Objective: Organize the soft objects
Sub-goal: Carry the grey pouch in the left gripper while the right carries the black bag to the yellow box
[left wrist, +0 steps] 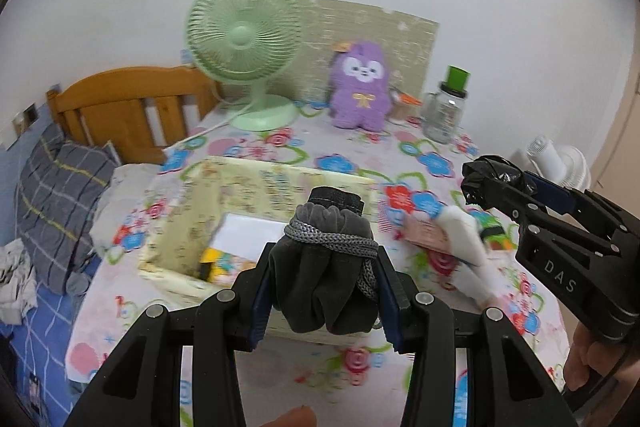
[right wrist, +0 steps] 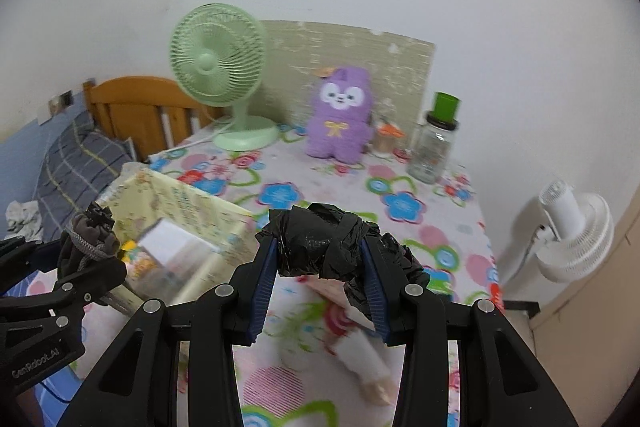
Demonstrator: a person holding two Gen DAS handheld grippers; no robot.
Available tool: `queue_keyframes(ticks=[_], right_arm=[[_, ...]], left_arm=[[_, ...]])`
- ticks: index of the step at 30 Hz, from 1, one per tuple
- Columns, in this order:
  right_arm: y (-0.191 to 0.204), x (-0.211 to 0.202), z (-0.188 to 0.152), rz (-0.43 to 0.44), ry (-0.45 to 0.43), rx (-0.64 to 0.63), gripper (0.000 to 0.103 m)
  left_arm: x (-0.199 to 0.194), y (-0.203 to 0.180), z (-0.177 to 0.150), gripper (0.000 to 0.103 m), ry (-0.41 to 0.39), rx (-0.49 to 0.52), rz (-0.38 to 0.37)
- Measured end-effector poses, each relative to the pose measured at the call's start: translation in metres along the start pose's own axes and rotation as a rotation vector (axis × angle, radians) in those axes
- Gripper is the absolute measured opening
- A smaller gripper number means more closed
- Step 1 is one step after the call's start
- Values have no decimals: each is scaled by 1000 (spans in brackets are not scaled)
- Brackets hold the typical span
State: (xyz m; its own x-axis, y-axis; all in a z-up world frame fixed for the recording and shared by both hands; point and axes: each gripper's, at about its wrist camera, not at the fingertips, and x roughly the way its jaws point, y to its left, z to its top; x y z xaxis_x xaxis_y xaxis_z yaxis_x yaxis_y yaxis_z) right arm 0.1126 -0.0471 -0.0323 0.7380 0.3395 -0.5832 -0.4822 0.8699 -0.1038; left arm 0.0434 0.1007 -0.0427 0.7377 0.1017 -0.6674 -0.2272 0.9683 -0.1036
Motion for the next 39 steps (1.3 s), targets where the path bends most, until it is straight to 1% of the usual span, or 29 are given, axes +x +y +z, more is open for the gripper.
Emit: queue_keyframes(ticks=[4, 9, 16, 20, 24, 30, 39], right_arm=[[22, 11, 8, 37, 4, -18, 44], [46, 24, 15, 72, 11, -39, 44], [69, 41, 20, 103, 28, -59, 44], [81, 54, 19, 120, 51, -71, 44], [90, 64, 18, 129, 73, -79, 44], [95, 75, 16, 136, 91, -84, 44], [101, 78, 19, 139, 88, -91, 45]], left_arm=[[2, 24, 3, 47, -1, -32, 36], [9, 47, 5, 47, 11, -57, 63], [22, 65, 6, 47, 31, -74, 84], [33, 75, 4, 47, 56, -85, 97], [43, 81, 2, 47, 78, -92, 103], [48, 83, 2, 48, 83, -84, 102], [54, 83, 7, 49, 97, -75, 92]])
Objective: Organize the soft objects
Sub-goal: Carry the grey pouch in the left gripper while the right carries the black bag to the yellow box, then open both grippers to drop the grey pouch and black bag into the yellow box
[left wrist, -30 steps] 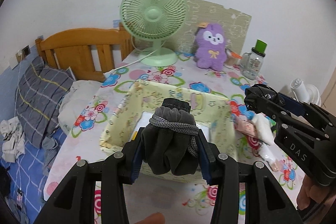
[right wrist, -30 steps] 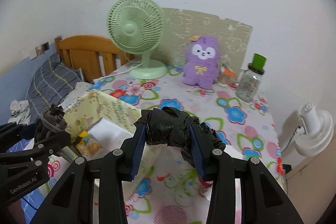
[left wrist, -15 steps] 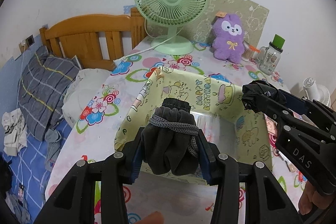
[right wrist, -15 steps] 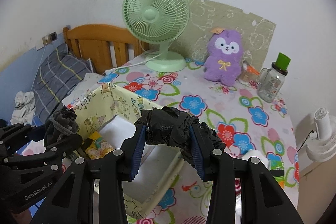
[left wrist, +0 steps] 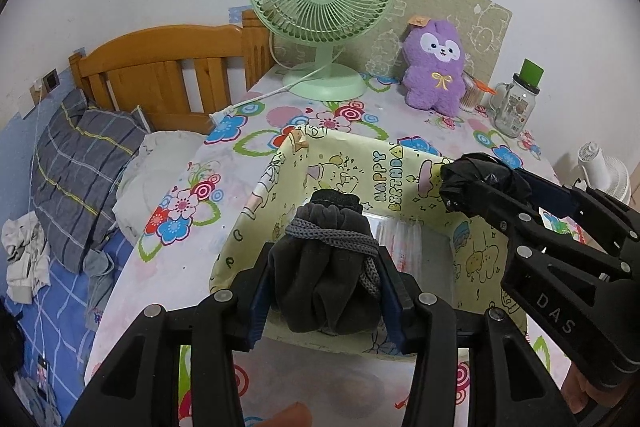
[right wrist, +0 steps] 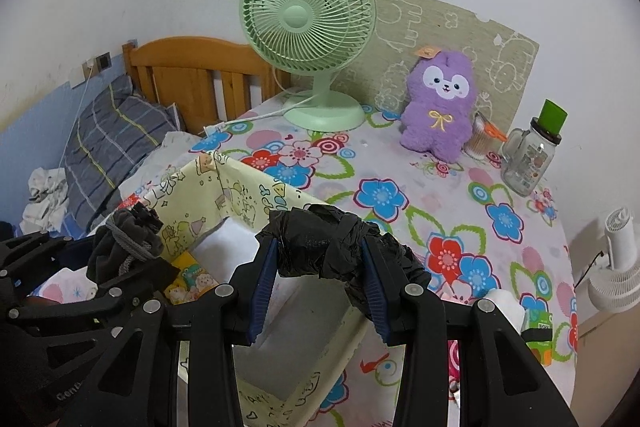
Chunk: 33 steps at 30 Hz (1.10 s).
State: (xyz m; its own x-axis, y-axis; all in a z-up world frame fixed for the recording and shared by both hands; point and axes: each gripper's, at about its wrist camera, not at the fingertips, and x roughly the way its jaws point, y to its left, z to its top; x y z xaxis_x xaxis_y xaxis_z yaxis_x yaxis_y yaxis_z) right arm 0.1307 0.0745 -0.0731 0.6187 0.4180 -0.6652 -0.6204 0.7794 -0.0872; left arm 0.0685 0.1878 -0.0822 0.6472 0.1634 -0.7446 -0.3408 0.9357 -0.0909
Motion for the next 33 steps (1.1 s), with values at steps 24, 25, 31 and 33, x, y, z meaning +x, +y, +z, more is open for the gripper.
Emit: queue_keyframes(ticks=[24, 25, 31, 33], right_arm=[[-1, -8, 7, 12, -40, 8, 81], [-1, -9, 6, 9, -42, 7, 81], [-7, -21, 3, 6, -61, 25, 82], [-10, -25, 2, -2, -72, 32, 86]], left_arm=[[-2, 1, 3, 84, 2, 22, 11], [-3, 0, 2, 84, 1, 27, 8], [-11, -7, 2, 85, -14, 41, -3], [-14, -10, 2, 85, -18, 43, -6]])
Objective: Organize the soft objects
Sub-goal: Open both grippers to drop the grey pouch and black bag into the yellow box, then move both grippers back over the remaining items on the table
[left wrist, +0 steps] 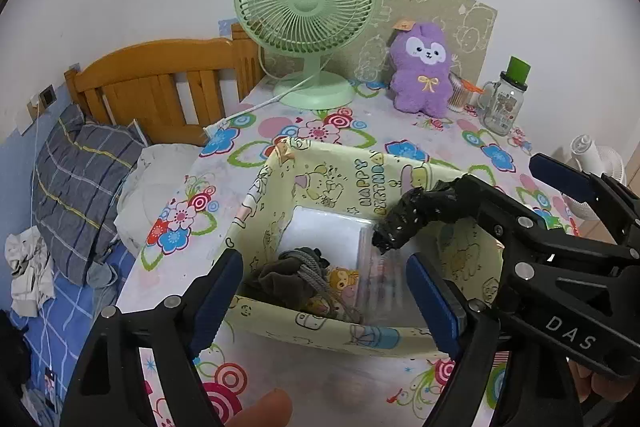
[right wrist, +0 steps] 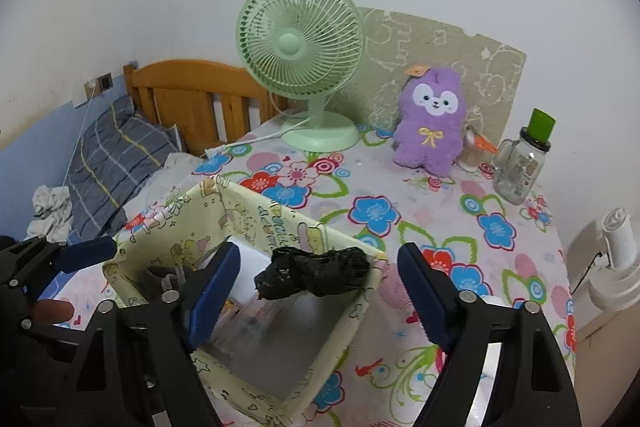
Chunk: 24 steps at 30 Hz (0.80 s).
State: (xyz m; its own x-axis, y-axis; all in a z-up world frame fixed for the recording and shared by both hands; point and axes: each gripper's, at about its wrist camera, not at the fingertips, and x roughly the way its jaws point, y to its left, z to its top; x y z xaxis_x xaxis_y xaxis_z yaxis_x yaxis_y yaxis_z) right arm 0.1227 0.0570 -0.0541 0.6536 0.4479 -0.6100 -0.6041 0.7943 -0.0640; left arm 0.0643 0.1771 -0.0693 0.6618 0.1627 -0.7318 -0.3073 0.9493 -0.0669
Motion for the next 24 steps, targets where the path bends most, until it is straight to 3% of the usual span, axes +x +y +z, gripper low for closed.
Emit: queue_keyframes(ticks=[11, 24], right_arm=[[-30, -29, -10, -31, -37, 43, 89], [-94, -76, -43, -107, -71, 133, 92]], left_arm=[[-15, -27, -2, 86, -21, 23, -20], [-32, -101, -11, 86, -45, 125, -67]])
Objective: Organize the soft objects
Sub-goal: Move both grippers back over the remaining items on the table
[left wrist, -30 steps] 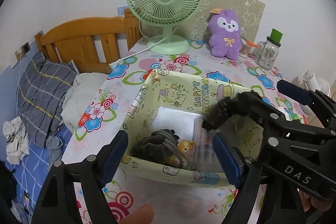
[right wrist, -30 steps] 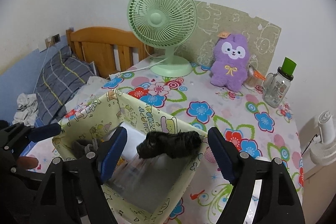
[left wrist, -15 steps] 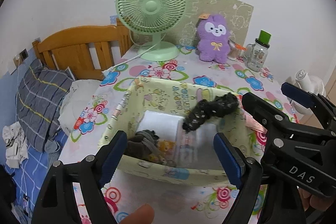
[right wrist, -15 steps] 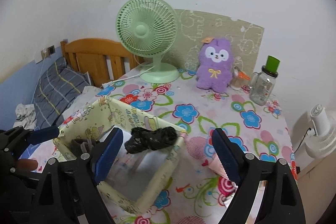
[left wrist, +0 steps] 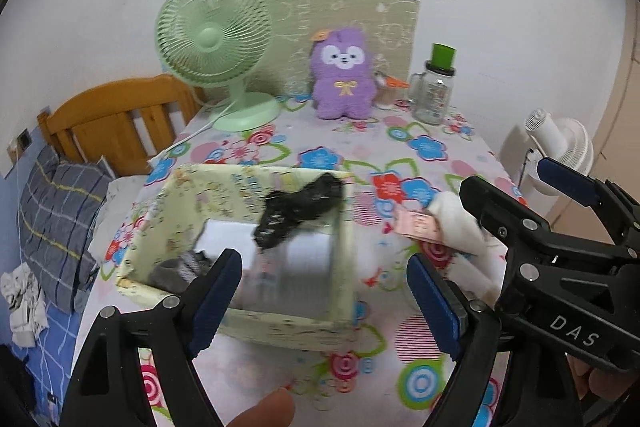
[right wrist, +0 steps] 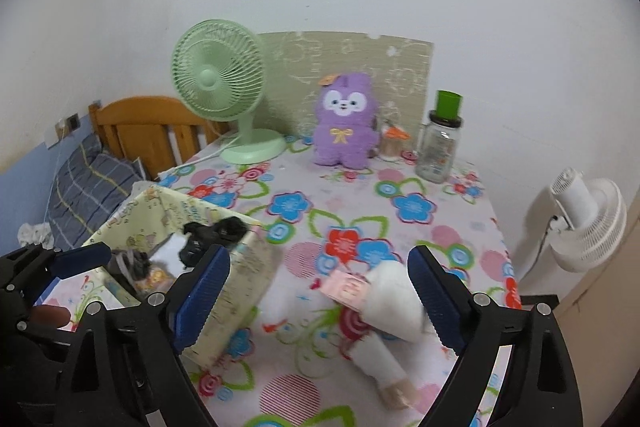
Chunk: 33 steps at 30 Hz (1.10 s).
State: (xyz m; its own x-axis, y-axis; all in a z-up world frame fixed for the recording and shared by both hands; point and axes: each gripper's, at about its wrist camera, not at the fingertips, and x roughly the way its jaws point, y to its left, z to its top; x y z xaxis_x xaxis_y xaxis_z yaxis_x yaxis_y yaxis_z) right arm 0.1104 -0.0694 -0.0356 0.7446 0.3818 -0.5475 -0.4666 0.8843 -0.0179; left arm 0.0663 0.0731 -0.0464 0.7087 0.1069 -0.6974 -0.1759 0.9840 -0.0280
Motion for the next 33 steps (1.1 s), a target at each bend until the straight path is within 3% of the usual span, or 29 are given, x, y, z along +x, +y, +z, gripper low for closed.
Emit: queue_keyframes(ticks=[15, 33], right_arm=[[-75, -30, -29, -86, 9, 77, 93], [-126, -11, -62, -145, 90, 122, 93]], left_arm=[[2, -87, -5, 86, 16, 104, -81], [41, -136, -19, 86, 112, 145, -135]])
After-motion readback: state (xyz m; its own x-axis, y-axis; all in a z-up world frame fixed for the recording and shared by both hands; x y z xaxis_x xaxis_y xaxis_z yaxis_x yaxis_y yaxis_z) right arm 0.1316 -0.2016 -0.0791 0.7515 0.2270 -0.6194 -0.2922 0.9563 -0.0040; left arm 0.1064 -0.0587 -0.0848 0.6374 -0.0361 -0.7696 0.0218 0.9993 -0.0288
